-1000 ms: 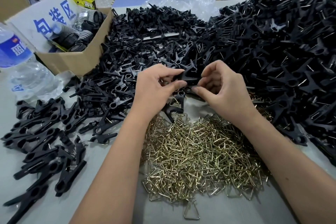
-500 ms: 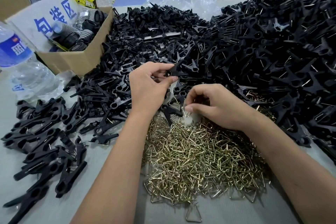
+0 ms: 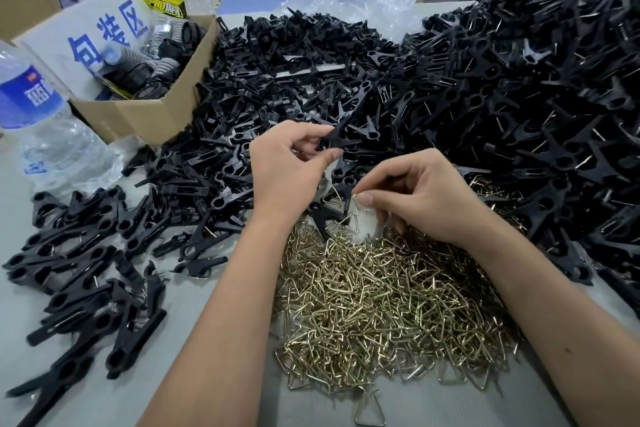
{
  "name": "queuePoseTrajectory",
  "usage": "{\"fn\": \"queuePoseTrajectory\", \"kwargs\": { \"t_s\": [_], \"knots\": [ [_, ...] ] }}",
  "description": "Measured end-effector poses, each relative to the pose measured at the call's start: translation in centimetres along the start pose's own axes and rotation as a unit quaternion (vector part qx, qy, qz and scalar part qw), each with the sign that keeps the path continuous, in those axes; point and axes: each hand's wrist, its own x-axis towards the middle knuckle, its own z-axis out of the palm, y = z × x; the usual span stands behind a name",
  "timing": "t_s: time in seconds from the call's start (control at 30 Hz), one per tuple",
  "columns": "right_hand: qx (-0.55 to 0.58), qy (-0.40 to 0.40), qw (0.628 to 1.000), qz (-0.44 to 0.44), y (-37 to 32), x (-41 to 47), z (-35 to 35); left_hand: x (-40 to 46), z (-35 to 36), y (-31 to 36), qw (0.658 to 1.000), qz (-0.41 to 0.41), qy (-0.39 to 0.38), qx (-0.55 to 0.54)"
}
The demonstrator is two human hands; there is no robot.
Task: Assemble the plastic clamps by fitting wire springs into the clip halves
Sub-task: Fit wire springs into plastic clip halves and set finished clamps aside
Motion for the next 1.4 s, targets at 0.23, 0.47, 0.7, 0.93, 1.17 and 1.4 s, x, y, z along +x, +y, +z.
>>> {"fn": "queuePoseTrajectory", "kwargs": {
  "t_s": [0.23, 0.47, 0.7, 0.93, 1.17, 1.4],
  "knots": [
    [0.103, 0.19, 0.976, -0.008, 0.3, 0.4, 0.0, -0.3, -0.4, 0.1, 0.998, -0.026, -0.049, -0.036],
    [0.184, 0.258, 0.948, 0.036, 0.0, 0.5, 0.2, -0.4, -0.2, 0.8, 0.995, 0.001, -0.095, -0.017],
    [0.158, 0.31, 0.933, 0.095, -0.1, 0.7, 0.6, -0.8, 0.3, 1.0, 0.991, 0.013, -0.131, -0.041],
    [0.164, 0.354, 0.914, 0.111, -0.5, 0.6, 1.1, -1.0, 0.6, 1.3, 0.99, 0.011, -0.139, -0.036],
    [0.177, 0.357, 0.911, 0.105, -1.0, 0.4, 1.5, -1.0, 0.8, 1.1, 0.99, 0.012, -0.133, -0.032],
    [0.15, 0.341, 0.92, 0.119, -0.9, 0.6, 1.3, -1.1, 1.3, 1.0, 0.99, 0.016, -0.136, -0.03]
  ]
}}
